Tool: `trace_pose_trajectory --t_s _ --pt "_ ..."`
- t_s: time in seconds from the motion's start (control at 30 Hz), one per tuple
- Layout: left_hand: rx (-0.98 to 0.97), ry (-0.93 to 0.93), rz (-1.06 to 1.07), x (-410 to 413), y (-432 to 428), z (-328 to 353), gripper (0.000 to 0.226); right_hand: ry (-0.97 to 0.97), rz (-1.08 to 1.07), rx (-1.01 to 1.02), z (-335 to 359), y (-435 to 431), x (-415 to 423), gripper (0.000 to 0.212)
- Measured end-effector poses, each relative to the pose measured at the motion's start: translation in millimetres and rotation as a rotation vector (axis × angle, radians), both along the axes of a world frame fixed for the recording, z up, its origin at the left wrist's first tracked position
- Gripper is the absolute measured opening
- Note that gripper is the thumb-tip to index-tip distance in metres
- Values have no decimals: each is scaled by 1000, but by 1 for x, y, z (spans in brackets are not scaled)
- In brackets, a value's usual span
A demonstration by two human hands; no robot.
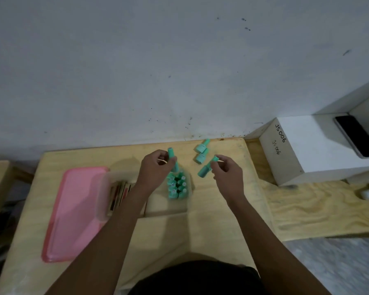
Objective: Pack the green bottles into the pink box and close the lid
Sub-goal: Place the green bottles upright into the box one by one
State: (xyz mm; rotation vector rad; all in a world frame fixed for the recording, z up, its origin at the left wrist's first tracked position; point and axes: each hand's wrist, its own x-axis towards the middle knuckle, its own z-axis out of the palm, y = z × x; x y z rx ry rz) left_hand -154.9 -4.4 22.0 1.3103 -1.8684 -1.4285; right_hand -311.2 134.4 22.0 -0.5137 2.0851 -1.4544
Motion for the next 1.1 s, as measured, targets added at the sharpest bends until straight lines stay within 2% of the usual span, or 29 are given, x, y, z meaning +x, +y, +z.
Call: trace_pose_trajectory --t_s 0.23,0.47,0.67,0.93,1.1 --pt "-9 16 29 54 24 -9 14 204 212 89 -11 27 57 16" --pt "-86 -91 -35 74 46 -25 11 471 315 375 -28 35 80 15" --pt "-103 -161 -142 72 55 -35 11 723 391 469 -47 26 80 22" --pt "-70 -270 -215 61 60 -46 14 774 423 513 -54 19 74 25" --pt "-101 -329 -231 57 61 -50 15 726 414 526 -57 20 73 26"
